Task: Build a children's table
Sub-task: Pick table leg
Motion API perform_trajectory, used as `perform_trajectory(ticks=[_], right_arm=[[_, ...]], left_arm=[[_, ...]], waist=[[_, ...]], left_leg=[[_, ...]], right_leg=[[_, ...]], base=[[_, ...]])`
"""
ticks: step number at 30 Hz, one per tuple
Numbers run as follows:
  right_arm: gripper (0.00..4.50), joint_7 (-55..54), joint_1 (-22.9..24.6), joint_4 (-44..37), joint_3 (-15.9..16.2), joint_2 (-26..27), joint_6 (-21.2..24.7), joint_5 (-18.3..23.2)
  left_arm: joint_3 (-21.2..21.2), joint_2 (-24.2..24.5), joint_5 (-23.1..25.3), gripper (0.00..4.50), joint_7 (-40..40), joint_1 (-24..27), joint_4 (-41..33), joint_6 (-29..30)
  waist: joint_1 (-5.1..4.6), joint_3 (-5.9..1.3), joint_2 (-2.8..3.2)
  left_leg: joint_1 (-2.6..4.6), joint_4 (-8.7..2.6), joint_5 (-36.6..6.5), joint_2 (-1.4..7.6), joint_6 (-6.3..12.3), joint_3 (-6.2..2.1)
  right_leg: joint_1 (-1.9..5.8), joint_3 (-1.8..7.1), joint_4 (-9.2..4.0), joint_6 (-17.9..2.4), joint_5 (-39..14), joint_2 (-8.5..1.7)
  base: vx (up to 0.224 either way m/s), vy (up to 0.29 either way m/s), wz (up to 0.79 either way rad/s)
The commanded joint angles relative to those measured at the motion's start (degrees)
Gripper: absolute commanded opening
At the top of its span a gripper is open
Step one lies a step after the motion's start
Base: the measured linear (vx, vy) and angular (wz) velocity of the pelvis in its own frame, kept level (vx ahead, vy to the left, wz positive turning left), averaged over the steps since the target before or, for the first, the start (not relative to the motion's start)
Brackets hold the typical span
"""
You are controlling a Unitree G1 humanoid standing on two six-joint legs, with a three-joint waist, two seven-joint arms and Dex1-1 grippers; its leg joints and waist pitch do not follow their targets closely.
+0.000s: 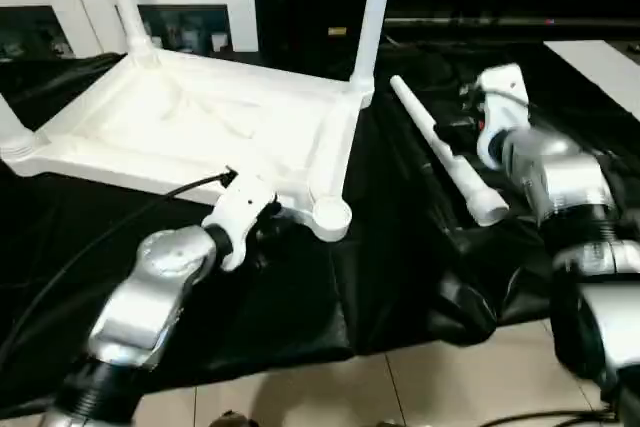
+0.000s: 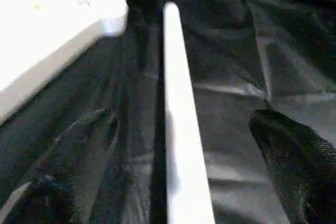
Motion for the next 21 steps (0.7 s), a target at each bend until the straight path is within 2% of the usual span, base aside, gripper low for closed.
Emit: perform_trajectory(ticks=[1, 2, 3, 4, 5, 6, 7, 8, 9, 10, 11, 13, 15, 17, 18, 20, 21], right_arm=[[4.41, -0.64, -3.08, 6.05, -0.43, -1.58, -0.18, -1.05], [4.41, -0.69, -3.65, 7.19, -0.55, -1.64, -0.14, -1.13], [4.41, -0.88, -4.73, 9.63, -0.72, -1.89, -1.05, -1.39], [4.41, -0.95, -4.79, 9.81, -0.74, -1.92, -1.07, -1.41], [4.41, -1.33, -5.13, 10.72, -0.85, -2.09, -1.2, -1.52], [4.48, -1.55, -5.3, 11.15, -0.92, -2.2, -1.16, -1.57], [4.5, -1.37, -5.81, 12.33, -1.16, -2.33, -1.26, -1.49], [4.5, -1.09, -6.38, 13.48, -1.52, -2.45, -1.7, -1.23], [4.5, -0.97, -6.66, 14.06, -1.73, -2.5, -2.03, -1.08], [4.5, -0.97, -6.66, 14.06, -1.73, -2.5, -2.03, -1.08], [4.5, -0.6, -6.78, 14.59, -1.65, -2.6, -1.8, -1.21], [4.5, -0.06, -7.25, 15.99, -1.47, -2.81, -1.61, -1.56], [4.5, 0.44, -7.61, 17.2, -0.43, -2.97, -1.59, -2.78], [4.5, 0.16, -7.83, 17.66, -0.42, -2.99, -1.59, -2.99], [4.5, -0.02, -8.03, 18.23, -0.26, -2.99, -1.78, -3.4], [4.5, 0.0, -8.28, 19.02, -0.43, -2.81, -1.17, -3.76], [4.5, 0.0, -8.28, 19.02, -0.43, -2.81, -1.17, -3.76]], left_arm=[[0.95, 1.89, -3.05, 1.52, -2.83, 1.24, -5.93, 2.65], [1.1, 2.31, -3.48, 1.52, -3.07, 1.68, -6.77, 2.77], [1.69, 3.39, -5.68, 1.52, -4.77, 2.29, -9.36, 3.86], [1.79, 3.44, -5.93, 1.52, -4.92, 2.32, -9.62, 3.96], [2.32, 3.75, -7.33, 1.52, -5.73, 2.48, -11.1, 4.55], [2.72, 3.97, -8.23, 1.7, -6.18, 2.66, -12.16, 4.98], [3.96, 4.39, -10.64, 1.8, -7.02, 2.61, -14.27, 7.35], [5.03, 5.24, -12.84, 1.8, -7.91, 2.77, -16.33, 9.7], [5.45, 5.73, -13.79, 2.0, -8.36, 2.85, -17.19, 10.72], [5.45, 5.73, -13.79, 2.0, -8.36, 2.85, -17.19, 10.72], [5.75, 6.5, -14.33, 2.13, -8.78, 3.13, -18.18, 11.53], [6.38, 7.88, -15.57, 2.29, -9.47, 3.83, -20.27, 13.18], [6.93, 9.21, -16.76, 2.33, -9.93, 4.51, -22.08, 14.81], [7.22, 9.57, -17.39, 2.5, -9.92, 4.79, -22.74, 15.57], [7.43, 10.21, -17.94, 2.6, -9.78, 5.19, -23.59, 16.43], [7.81, 11.22, -19.3, 2.75, -9.41, 5.67, -25.17, 18.45], [7.81, 11.22, -19.3, 2.83, -9.41, 5.67, -25.17, 18.45]], waist=[[0.19, -4.34, 0.82], [0.41, -4.24, 1.09], [0.32, -4.17, 1.01], [0.43, -4.11, 1.17], [0.7, -4.03, 1.78], [0.62, -4.02, 1.62], [0.89, -3.41, 2.25], [0.77, -3.17, 2.23], [0.79, -2.87, 2.12], [0.79, -2.86, 1.94], [0.93, -2.17, 2.26], [1.03, -1.89, 2.26], [1.08, -1.31, 2.32], [1.13, -1.24, 2.45], [1.13, -1.06, 2.62], [1.1, -1.29, 2.56], [1.08, -1.0, 2.63]], left_leg=[[0.96, -3.0, -9.45, 0.62, -0.61, 0.27], [1.06, -3.05, -10.14, 0.66, -0.71, 0.24], [1.02, -3.03, -10.55, 0.67, -0.76, 0.28], [1.1, -3.07, -11.86, 0.67, -1.18, 0.26], [1.08, -3.17, -12.52, 0.66, -1.46, 0.08], [1.12, -3.12, -13.43, 0.7, -1.99, 0.13], [0.99, -3.25, -13.94, 0.62, -2.21, 0.02], [0.96, -3.3, -14.71, 0.56, -2.21, 0.1], [1.01, -3.34, -16.15, 0.47, -2.25, 0.09], [0.99, -3.32, -16.12, 0.47, -2.04, 0.1], [0.79, -3.4, -16.02, 0.39, -1.59, 0.04], [0.6, -3.34, -14.74, 0.34, -0.77, 0.09], [0.5, -3.42, -14.14, 0.37, -0.33, 0.13], [0.51, -3.37, -13.66, 0.39, -0.1, 0.11], [0.34, -3.33, -12.34, 0.39, 0.07, 0.08], [0.18, -3.07, -9.62, 0.36, 0.91, 0.14], [-0.09, -3.06, -8.58, 0.26, 1.61, 0.2]], right_leg=[[2.95, 2.13, -3.2, -15.18, -1.1, -2.55], [2.9, 2.09, -3.28, -15.04, -1.55, -2.52], [2.86, 2.1, -3.31, -14.99, -1.94, -2.48], [2.77, 2.08, -3.33, -14.97, -3.53, -2.59], [2.82, 2.0, -3.37, -14.77, -4.28, -2.62], [2.77, 2.05, -3.37, -14.89, -4.52, -2.62], [2.5, 2.03, -3.37, -14.71, -4.62, -2.55], [2.39, 2.07, -3.53, -14.65, -4.98, -2.41], [2.39, 2.07, -3.58, -14.73, -6.38, -2.42], [2.51, 2.1, -3.6, -14.64, -6.77, -2.48], [2.21, 2.14, -3.79, -14.42, -7.94, -2.53], [2.29, 2.21, -3.79, -14.19, -8.99, -2.56], [1.98, 2.19, -3.88, -14.2, -9.55, -2.45], [1.99, 2.19, -3.84, -14.38, -9.94, -2.5], [1.91, 2.19, -3.6, -14.75, -8.34, -2.43], [2.02, 2.21, -3.18, -15.3, -4.59, -2.31], [1.85, 2.1, -3.11, -15.83, -3.19, -2.12]], base=[[0.0, 0.0, 0.0], [0.0, 0.0, 0.0], [0.0, 0.0, 0.0], [0.0, 0.0, 0.0], [0.0, 0.0, 0.0], [0.0, 0.0, 0.0], [0.0, 0.0, 0.0], [0.0, 0.0, 0.0], [0.0, 0.0, 0.0], [0.0, 0.0, 0.0], [0.0, 0.0, 0.0], [0.0, 0.0, 0.0], [0.0, 0.0, 0.0], [0.0, 0.0, 0.0], [0.0, 0.0, 0.0], [0.0, 0.0, 0.0], [0.0, 0.0, 0.0]])
